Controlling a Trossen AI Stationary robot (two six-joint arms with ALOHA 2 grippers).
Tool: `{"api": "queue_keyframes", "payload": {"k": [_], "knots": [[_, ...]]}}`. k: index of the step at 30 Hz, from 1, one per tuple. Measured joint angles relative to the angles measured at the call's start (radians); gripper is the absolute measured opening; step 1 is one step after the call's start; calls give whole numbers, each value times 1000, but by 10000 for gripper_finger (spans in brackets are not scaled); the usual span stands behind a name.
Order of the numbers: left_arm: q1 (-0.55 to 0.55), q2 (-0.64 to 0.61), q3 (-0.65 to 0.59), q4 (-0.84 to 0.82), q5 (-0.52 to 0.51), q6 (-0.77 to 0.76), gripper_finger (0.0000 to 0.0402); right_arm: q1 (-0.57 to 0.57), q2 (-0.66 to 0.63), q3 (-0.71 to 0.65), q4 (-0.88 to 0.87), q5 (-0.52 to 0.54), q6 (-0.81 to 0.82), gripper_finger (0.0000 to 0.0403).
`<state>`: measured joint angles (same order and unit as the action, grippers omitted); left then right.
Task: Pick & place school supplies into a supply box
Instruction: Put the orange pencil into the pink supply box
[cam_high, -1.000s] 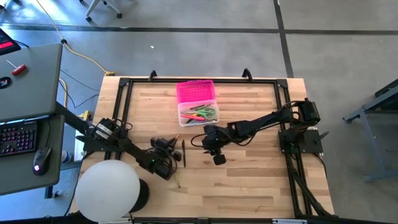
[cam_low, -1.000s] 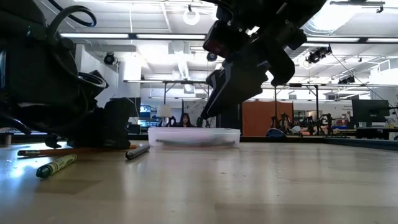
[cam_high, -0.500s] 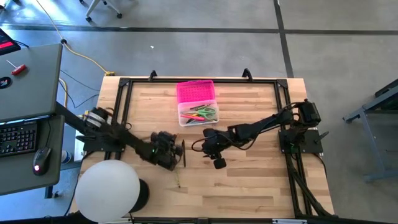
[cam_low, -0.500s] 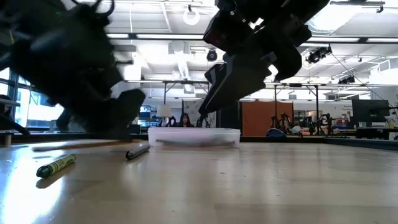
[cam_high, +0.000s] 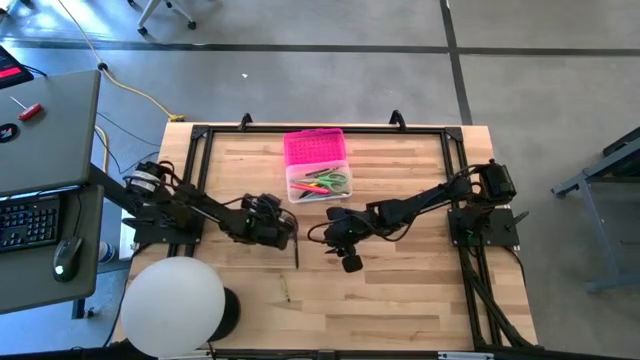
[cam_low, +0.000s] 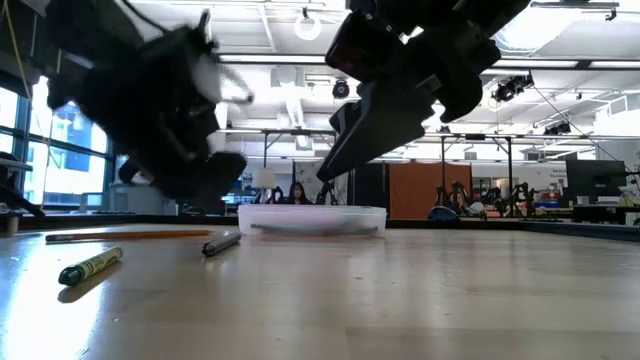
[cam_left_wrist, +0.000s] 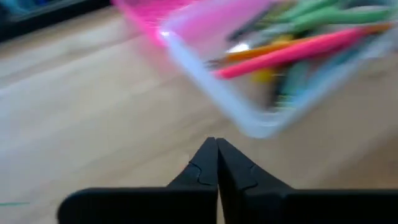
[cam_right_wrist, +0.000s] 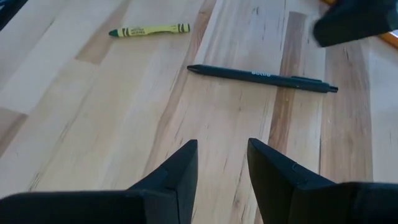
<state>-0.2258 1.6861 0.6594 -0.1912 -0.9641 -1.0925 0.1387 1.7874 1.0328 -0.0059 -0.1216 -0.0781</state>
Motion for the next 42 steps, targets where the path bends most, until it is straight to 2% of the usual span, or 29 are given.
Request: {"api": "queue_keyframes", "payload": {"k": [3,8,10,13,17,21,23,26,29,31,33,36,42], "knots": [[21,-12,-60,2,-71,-78,58,0,0,0,-6,0,12,119],[29,-104,-119,39,87,-74,97,1,0,0,-23,-5,23,119],[12,-144,-127,66,94,-12,108,1,0,0,-24,-7,6,119],[8,-216,-125,104,94,164,120,1,0,0,-24,-7,-5,119],[31,-337,-126,138,200,399,131,1,0,0,-29,-8,1,119],[30,-426,-136,127,219,490,133,2,0,0,-31,-9,17,119],[30,-458,-172,139,218,476,132,2,0,0,-31,-8,18,119],[8,-460,-292,223,238,346,131,2,0,0,-30,-9,30,119],[-54,-428,-430,461,188,215,131,2,0,0,-29,-9,34,119],[-104,-400,-504,650,115,210,129,2,0,0,-28,-9,29,119],[-147,-378,-540,771,61,228,125,2,0,0,-26,-9,29,119],[-190,-360,-547,791,22,231,118,2,0,0,-26,-9,28,119],[-224,-299,-547,793,13,183,106,2,0,0,-13,-8,26,119]]}}
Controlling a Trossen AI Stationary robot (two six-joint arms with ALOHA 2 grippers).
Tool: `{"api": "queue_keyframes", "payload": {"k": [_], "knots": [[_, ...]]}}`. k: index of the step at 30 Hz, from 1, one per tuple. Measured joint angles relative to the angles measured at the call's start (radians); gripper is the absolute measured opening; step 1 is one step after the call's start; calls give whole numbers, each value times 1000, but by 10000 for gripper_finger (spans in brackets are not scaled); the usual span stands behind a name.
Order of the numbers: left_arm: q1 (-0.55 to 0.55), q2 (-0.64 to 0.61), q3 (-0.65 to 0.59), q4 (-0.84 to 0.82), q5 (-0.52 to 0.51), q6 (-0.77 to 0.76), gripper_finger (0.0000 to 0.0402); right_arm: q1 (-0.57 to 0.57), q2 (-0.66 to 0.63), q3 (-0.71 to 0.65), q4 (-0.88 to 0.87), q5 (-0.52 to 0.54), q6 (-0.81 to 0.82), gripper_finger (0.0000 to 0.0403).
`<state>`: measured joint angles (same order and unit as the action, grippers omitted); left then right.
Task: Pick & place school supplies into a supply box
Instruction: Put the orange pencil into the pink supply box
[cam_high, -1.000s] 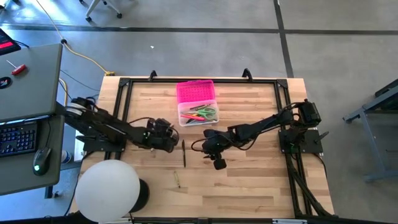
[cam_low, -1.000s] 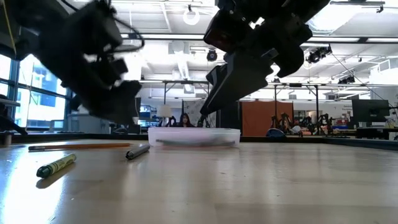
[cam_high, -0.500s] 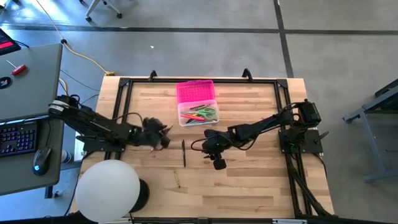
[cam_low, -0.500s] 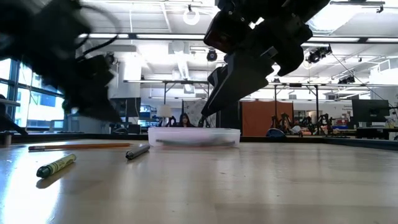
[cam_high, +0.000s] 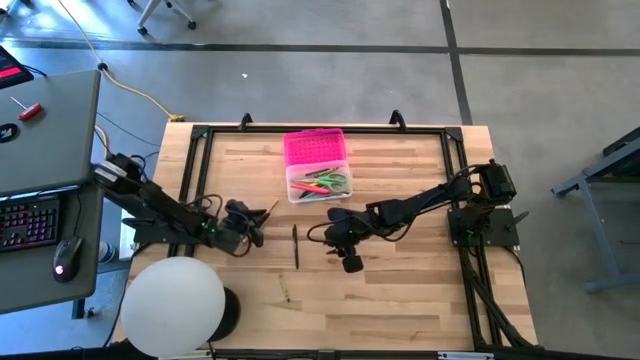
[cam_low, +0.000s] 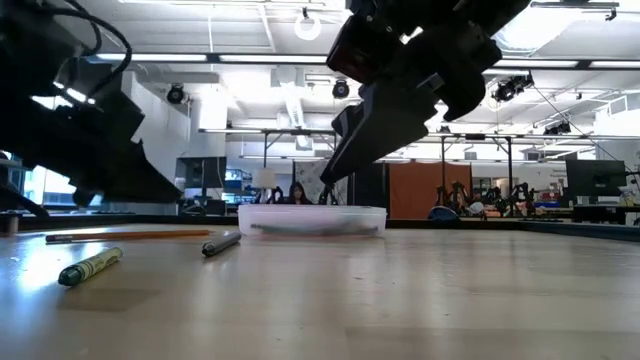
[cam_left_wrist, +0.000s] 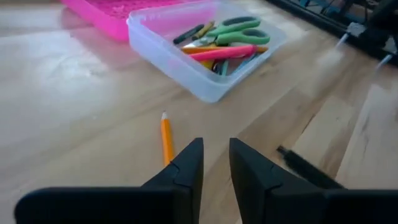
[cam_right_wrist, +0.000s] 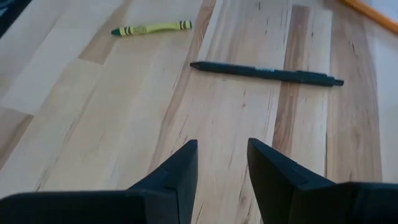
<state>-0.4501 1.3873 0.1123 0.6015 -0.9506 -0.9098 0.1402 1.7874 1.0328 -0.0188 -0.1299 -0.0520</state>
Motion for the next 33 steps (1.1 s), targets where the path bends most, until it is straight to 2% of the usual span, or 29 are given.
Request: {"api": "queue_keyframes", "payload": {"k": [6,11,17,20,22,27,33], "knots": [[-2,119,5,-4,-5,-108,102,0,0,0,45,0,0,119],[-2,260,66,5,-6,-137,101,0,0,0,46,0,0,119],[-4,475,133,1,-106,-219,101,0,0,0,46,0,0,119],[-7,563,166,-2,-199,-235,101,0,0,0,46,0,0,119],[-9,585,190,-10,-233,-246,101,0,0,0,43,0,0,119],[-7,589,239,-10,-194,-196,101,0,0,-1,36,0,-2,119],[0,585,253,-96,-183,-252,91,0,0,-1,37,0,-12,119]]}}
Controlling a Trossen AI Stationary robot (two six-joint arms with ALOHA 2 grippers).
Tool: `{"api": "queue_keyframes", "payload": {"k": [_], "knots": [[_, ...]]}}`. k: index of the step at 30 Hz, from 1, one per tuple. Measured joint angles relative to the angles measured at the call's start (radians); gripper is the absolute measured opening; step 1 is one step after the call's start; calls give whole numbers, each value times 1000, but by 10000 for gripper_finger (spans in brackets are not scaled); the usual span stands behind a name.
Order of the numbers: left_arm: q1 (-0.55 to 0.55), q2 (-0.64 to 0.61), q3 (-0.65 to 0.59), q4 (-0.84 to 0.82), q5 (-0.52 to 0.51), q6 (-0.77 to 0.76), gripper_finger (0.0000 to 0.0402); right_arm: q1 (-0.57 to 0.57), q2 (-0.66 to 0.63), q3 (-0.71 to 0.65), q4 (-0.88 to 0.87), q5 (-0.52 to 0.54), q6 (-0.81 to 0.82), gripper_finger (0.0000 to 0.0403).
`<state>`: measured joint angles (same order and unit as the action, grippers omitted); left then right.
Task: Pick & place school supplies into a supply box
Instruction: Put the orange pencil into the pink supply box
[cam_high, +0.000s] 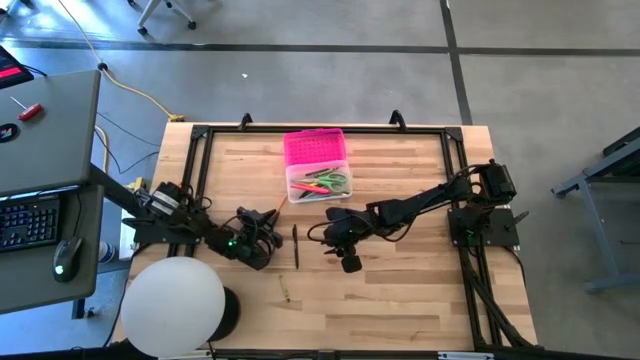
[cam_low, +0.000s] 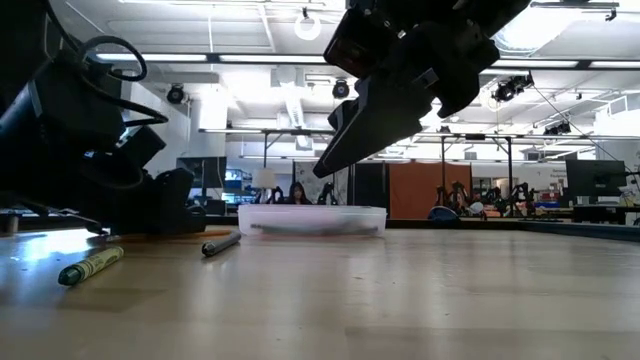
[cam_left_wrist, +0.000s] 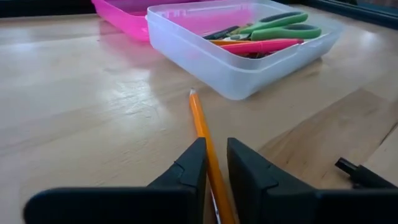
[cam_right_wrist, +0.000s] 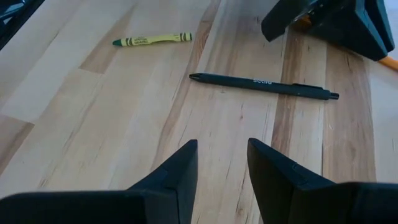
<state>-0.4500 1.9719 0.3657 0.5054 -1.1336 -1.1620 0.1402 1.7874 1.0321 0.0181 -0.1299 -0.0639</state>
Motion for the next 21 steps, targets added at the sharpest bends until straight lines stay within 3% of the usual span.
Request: {"api": "queue_keyframes", "payload": {"k": [7,17,21], "knots": [[-2,-3,1,-1,-8,-20,12,0,0,0,1,0,-22,119],[-2,-1,23,4,-4,-2,12,0,0,0,1,0,-16,119],[-1,1,40,1,11,38,43,0,0,0,1,0,-13,119]]}}
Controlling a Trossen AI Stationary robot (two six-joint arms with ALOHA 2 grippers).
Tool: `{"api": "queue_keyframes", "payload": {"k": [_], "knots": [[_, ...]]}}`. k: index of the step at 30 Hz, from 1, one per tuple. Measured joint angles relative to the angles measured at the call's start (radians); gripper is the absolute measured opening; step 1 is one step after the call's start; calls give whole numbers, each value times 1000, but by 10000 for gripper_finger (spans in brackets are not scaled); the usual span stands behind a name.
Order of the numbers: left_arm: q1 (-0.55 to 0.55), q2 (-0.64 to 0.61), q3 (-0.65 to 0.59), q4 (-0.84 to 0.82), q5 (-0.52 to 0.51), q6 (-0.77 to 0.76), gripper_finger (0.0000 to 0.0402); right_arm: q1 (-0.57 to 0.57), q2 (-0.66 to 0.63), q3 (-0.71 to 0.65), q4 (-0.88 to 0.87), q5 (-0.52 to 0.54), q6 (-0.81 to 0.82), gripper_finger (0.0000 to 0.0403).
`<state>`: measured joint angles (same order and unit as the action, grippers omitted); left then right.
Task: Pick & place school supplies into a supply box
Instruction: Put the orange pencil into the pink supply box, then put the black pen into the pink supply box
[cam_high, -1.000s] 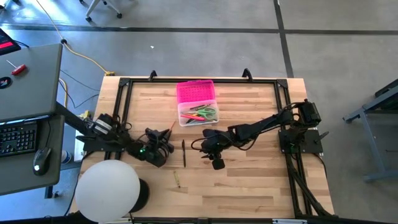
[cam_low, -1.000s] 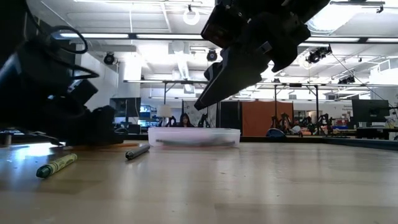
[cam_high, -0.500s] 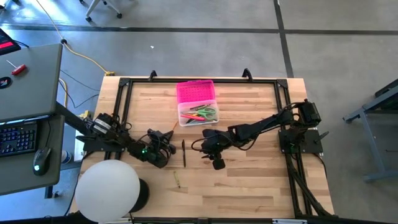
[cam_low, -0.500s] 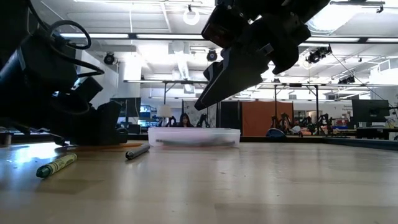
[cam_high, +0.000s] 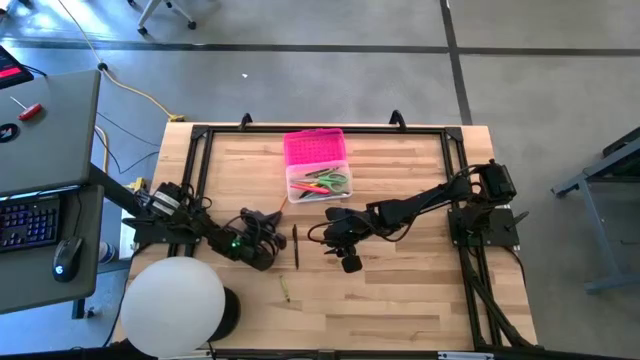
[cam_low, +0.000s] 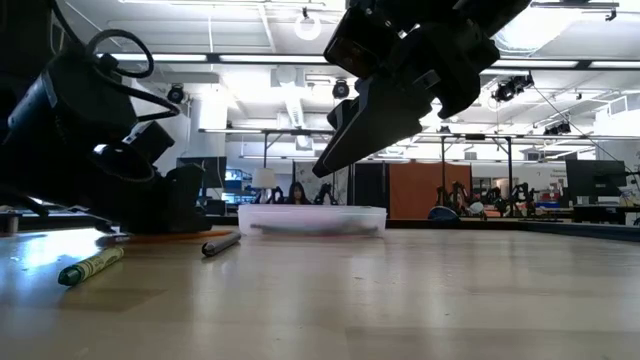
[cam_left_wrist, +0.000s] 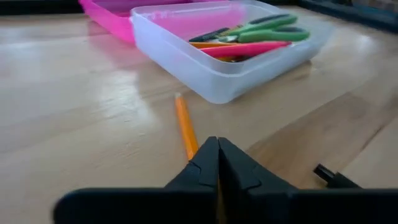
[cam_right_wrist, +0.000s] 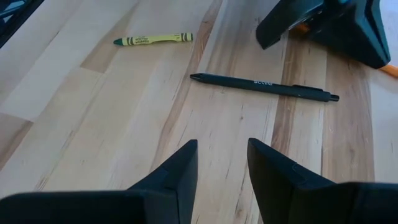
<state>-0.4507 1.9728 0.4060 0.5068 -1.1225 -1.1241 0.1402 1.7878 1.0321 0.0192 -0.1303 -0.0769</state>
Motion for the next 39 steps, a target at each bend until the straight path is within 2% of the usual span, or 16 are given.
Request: {"api": "queue_keyframes", "payload": {"k": [4,9,13,17,19,22,24,29,35,39], "knots": [[0,0,30,-43,12,97,96,2,0,0,0,0,-4,119],[0,0,69,-126,19,67,132,4,0,0,0,0,-15,119],[0,0,123,-299,12,-35,125,5,0,0,0,0,-30,119],[2,-1,192,-473,28,-55,107,5,0,0,0,-1,-58,119],[11,-13,235,-574,66,-107,99,5,0,0,0,-4,-62,119],[44,-56,287,-701,191,-232,89,5,0,0,0,-6,-62,119],[62,-85,297,-723,246,-258,83,5,0,0,-2,-10,-62,119],[68,-173,296,-730,279,-216,77,5,0,0,-4,-45,-62,119],[46,-269,295,-754,410,-212,77,10,0,0,-8,-55,-62,119],[-25,-316,329,-802,286,-230,65,13,0,0,-7,-54,-62,119]]}}
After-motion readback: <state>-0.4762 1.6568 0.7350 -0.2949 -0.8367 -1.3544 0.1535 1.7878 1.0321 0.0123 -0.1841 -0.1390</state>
